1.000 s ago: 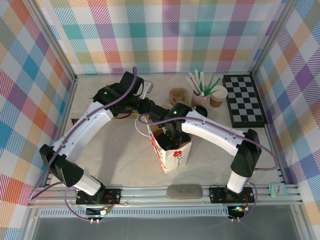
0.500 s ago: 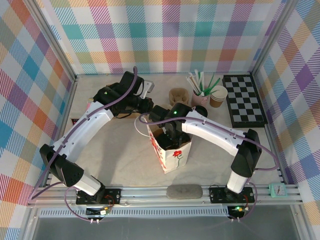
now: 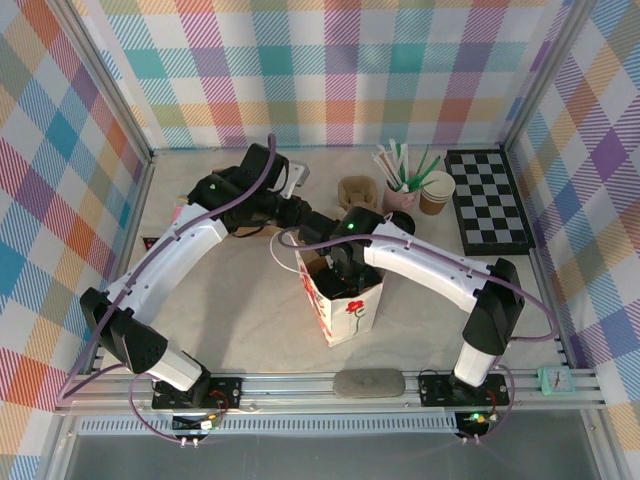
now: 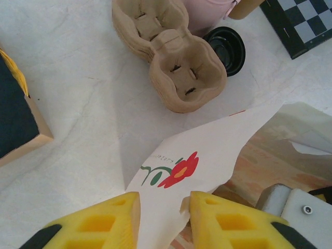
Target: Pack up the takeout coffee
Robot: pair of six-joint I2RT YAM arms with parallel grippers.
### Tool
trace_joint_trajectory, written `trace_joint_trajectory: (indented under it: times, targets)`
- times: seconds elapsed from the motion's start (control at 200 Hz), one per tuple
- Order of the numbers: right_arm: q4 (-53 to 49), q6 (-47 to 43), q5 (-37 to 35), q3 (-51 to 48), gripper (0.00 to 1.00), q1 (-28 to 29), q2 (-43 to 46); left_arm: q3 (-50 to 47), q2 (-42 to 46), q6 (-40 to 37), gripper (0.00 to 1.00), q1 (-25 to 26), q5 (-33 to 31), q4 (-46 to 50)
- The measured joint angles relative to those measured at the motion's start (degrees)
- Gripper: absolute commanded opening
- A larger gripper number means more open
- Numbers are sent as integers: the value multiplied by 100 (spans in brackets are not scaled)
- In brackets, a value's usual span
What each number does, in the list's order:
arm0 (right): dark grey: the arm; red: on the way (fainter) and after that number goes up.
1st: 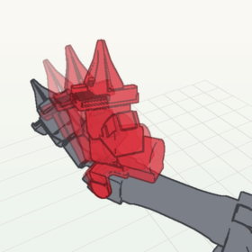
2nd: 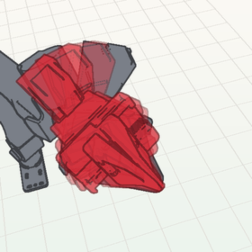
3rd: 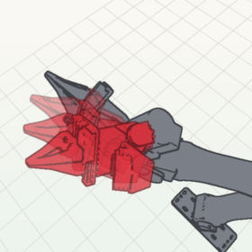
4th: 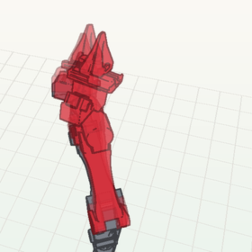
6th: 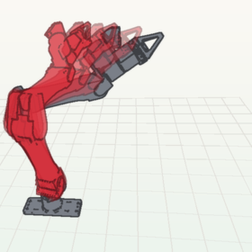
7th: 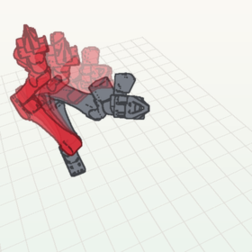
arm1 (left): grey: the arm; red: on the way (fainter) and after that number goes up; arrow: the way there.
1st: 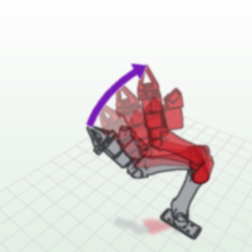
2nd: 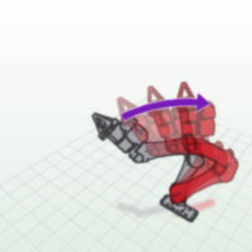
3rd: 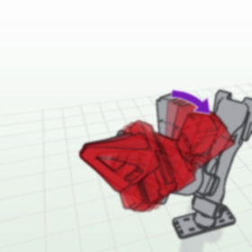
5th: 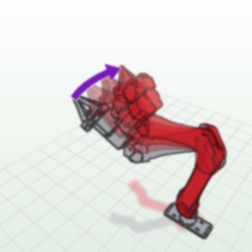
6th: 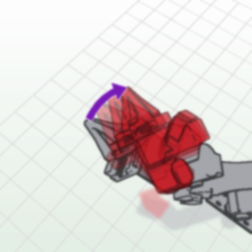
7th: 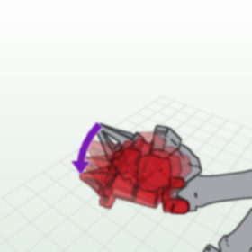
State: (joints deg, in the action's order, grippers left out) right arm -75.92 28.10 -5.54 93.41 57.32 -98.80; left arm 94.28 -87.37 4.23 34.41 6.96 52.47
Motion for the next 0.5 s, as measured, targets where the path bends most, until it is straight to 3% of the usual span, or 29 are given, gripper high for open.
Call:
trace_joint_trajectory:
  times: [0.5]
  targets:
    - [-7,2,-2,-4,41,0,2,0,0,-61,29,74,-15,57]
